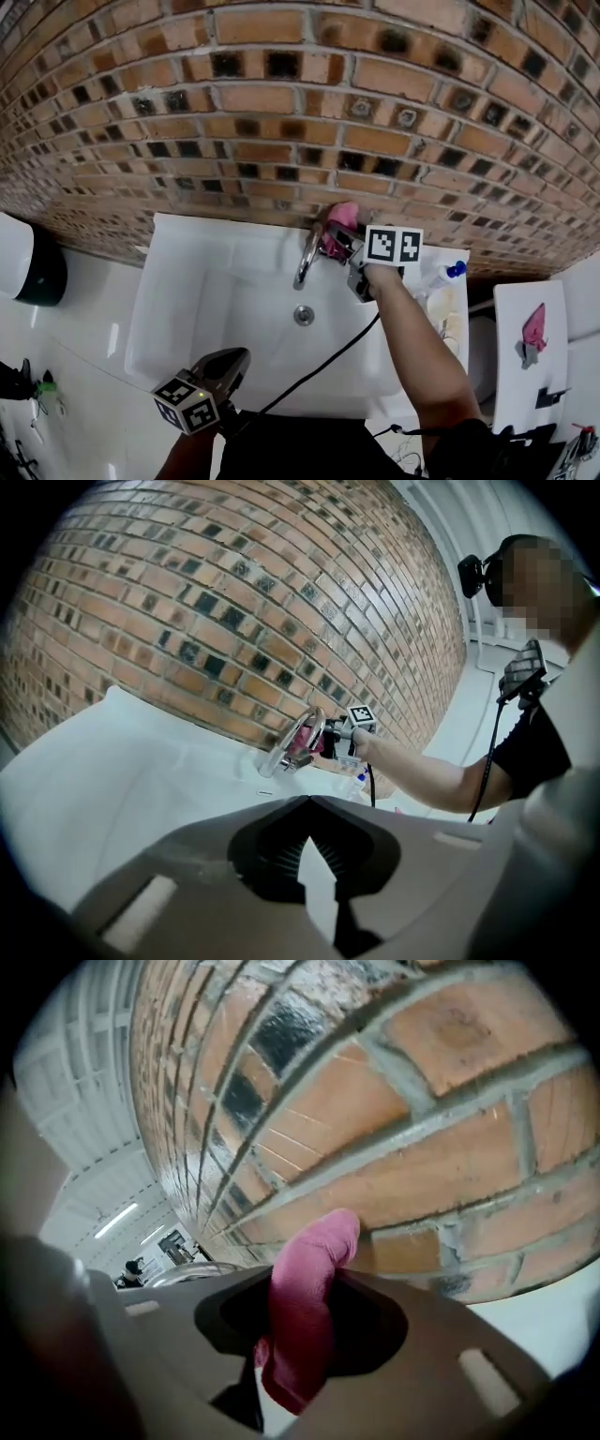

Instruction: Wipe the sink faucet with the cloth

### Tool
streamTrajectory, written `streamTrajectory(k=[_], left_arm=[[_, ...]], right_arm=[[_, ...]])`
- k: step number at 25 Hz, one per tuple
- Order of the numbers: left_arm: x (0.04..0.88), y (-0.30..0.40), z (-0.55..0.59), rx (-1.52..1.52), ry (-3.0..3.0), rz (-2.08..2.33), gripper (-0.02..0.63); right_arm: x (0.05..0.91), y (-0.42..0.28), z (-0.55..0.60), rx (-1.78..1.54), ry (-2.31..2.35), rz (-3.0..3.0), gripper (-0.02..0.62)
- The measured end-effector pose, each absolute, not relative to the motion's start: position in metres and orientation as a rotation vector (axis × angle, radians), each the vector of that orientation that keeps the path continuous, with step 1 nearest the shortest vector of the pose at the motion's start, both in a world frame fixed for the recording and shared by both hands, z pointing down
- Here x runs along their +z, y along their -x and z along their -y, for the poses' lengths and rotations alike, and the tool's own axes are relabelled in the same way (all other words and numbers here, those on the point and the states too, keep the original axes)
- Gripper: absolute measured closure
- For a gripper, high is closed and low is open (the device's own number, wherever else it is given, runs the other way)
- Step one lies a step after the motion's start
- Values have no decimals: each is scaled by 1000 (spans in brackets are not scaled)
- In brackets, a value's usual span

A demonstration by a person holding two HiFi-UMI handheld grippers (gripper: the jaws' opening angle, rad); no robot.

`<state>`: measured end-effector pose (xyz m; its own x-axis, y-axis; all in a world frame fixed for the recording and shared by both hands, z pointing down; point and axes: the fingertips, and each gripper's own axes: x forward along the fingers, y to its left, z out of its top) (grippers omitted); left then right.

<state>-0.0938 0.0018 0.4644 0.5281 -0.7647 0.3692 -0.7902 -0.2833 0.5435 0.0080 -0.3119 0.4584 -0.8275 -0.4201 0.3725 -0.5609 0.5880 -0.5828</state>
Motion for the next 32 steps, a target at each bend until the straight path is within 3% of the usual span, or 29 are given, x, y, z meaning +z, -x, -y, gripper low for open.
streamTrajectory(k=[15, 24, 32], left_arm=[[469, 115, 11, 1, -2047, 1256, 600], [470, 111, 3, -15, -2078, 1203, 600], [465, 125, -11, -25, -2106, 1193, 600]], right_arm=[[451, 6, 321, 1260, -808, 2609, 443], [408, 17, 301, 823, -819, 2671, 445], [378, 37, 274, 200, -820, 2587, 445]])
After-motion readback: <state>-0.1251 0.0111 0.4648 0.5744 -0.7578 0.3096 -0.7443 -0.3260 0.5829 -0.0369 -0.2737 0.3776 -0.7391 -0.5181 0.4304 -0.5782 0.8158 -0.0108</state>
